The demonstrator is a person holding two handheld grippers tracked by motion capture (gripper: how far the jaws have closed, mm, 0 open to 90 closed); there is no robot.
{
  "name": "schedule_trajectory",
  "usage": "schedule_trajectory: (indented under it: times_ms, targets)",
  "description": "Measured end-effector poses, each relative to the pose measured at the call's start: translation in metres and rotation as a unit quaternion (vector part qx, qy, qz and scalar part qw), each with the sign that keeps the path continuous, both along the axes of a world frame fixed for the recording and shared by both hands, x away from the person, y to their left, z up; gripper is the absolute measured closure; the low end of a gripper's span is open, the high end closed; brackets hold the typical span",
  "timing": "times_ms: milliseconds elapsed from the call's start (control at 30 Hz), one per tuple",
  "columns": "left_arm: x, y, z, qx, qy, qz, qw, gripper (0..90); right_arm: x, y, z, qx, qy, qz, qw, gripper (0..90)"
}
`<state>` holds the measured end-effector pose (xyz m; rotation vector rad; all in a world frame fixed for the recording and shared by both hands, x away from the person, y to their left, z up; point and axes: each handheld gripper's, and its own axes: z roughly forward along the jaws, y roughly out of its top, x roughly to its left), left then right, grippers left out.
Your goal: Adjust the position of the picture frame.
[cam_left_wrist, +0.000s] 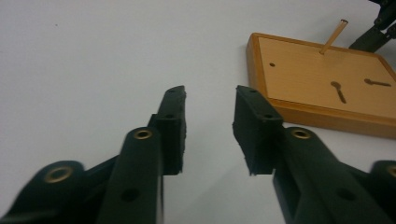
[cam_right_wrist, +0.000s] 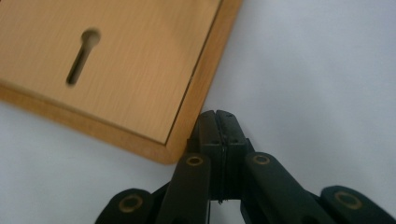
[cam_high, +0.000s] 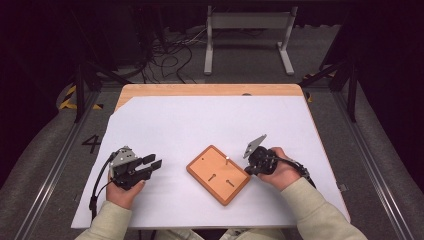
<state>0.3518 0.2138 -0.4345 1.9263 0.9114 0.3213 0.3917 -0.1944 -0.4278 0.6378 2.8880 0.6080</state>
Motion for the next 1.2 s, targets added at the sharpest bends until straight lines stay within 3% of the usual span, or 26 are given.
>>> schedule_trajectory:
  times_ms: [100, 167, 200, 233, 267, 300, 333, 400, 433, 567, 633, 767, 833, 1033, 1133, 1200]
  targets:
    - [0.001, -0.006, -0.001, 0.012, 0.018, -0.012, 0.9997, 87.0, -0.013, 0.01, -0.002, 0.021, 0.01, 0.02, 0.9995, 90.0]
    - [0.002, -0.008, -0.001, 0.015, 0.025, -0.015, 0.9995, 89.7, -0.015, 0.012, -0.003, 0.029, 0.011, 0.021, 0.9993, 90.0]
    - [0.004, -0.013, -0.003, 0.015, 0.041, -0.015, 0.9989, 89.8, -0.016, 0.013, -0.003, 0.034, 0.004, 0.016, 0.9993, 90.0]
    - [0.006, -0.018, -0.004, 0.018, 0.05, -0.016, 0.9985, 89.9, -0.015, 0.009, -0.001, 0.055, -0.021, -0.012, 0.9982, 90.0]
    - [0.006, -0.018, -0.004, 0.018, 0.05, -0.016, 0.9985, 90.0, -0.014, 0.004, 0.0, 0.053, -0.048, -0.039, 0.9966, 90.0]
    - [0.01, -0.031, -0.009, 0.03, 0.075, -0.017, 0.9966, 90.0, -0.012, -0.002, 0.002, 0.039, -0.082, -0.061, 0.994, 90.0]
    - [0.012, -0.039, -0.011, 0.045, 0.084, -0.021, 0.9952, 90.0, -0.011, -0.009, 0.004, 0.034, -0.098, -0.08, 0.9913, 90.0]
    - [0.014, -0.053, -0.014, 0.072, 0.098, -0.03, 0.9921, 90.0, -0.012, -0.02, 0.007, 0.053, -0.103, -0.098, 0.9884, 90.0]
    - [0.014, -0.053, -0.014, 0.072, 0.098, -0.03, 0.9921, 90.0, -0.012, -0.02, 0.007, 0.053, -0.103, -0.098, 0.9884, 90.0]
    - [0.019, -0.074, -0.019, 0.1, 0.121, -0.037, 0.987, 90.0, -0.019, -0.029, 0.008, 0.055, -0.104, -0.104, 0.9877, 90.0]
    - [0.021, -0.083, -0.02, 0.114, 0.118, -0.028, 0.9861, 89.9, -0.022, -0.032, 0.007, 0.057, -0.105, -0.102, 0.9876, 90.0]
    - [0.034, -0.094, -0.02, 0.108, 0.119, -0.025, 0.9866, 90.0, -0.028, -0.035, 0.006, 0.063, -0.096, -0.099, 0.9884, 90.0]
    - [0.043, -0.106, -0.02, 0.112, 0.111, -0.022, 0.9873, 90.0, -0.032, -0.035, 0.007, 0.063, -0.097, -0.095, 0.9887, 90.0]
    - [0.069, -0.154, -0.019, 0.11, 0.1, -0.035, 0.9883, 90.0, -0.04, -0.041, 0.009, 0.064, -0.094, -0.097, 0.9888, 90.0]
    - [0.074, -0.174, -0.019, 0.108, 0.1, -0.046, 0.9881, 90.0, -0.047, -0.044, 0.009, 0.064, -0.085, -0.089, 0.9903, 90.0]
    - [0.072, -0.179, -0.019, 0.116, 0.088, -0.049, 0.9882, 90.0, -0.052, -0.047, 0.008, 0.063, -0.074, -0.08, 0.992, 90.0]
